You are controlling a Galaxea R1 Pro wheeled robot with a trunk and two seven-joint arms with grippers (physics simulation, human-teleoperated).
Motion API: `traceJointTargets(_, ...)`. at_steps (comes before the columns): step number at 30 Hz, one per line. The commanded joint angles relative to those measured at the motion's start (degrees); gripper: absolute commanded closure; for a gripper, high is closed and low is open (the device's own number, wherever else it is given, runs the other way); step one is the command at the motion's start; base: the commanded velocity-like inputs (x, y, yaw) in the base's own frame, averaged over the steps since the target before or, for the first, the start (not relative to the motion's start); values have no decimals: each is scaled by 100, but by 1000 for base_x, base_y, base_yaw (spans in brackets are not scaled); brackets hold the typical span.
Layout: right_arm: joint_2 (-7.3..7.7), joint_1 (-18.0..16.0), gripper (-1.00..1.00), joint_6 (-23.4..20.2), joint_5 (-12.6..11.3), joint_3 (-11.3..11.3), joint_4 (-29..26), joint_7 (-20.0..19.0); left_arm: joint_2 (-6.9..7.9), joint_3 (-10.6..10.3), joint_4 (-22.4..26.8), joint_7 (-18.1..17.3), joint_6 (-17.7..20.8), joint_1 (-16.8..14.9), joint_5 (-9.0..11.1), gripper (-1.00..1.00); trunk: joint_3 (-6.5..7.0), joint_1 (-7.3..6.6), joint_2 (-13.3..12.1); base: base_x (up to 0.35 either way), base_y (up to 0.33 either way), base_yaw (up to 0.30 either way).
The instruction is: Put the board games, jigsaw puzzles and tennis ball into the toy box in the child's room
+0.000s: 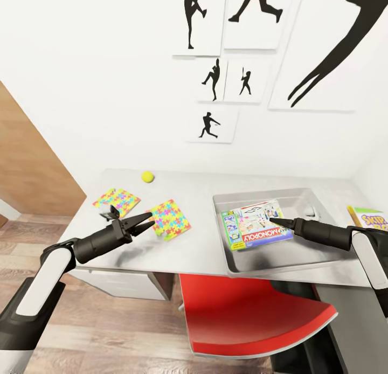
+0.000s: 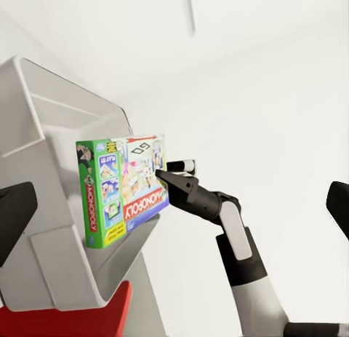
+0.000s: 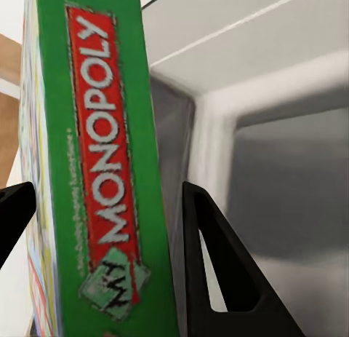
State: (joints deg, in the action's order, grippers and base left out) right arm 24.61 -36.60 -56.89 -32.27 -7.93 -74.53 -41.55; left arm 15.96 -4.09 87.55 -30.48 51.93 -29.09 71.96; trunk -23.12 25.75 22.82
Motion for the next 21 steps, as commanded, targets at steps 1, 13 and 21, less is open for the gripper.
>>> traceJointTargets(1,0,-5,100,-34,0,-7,0,-22,3,-4,-1,-10,19,-11,32,-100,-12,3,10,0,0,0)
traceJointTargets(13,-5,-5,100,-23,4,-7,0,110,3,-4,-1,-10,19,-40,113,-100,-23,3,10,0,0,0)
traceJointTargets(21,-8,-5,100,-17,2,-7,6,469,3,-4,1,-10,19,-43,122,-100,-25,3,10,0,0,0)
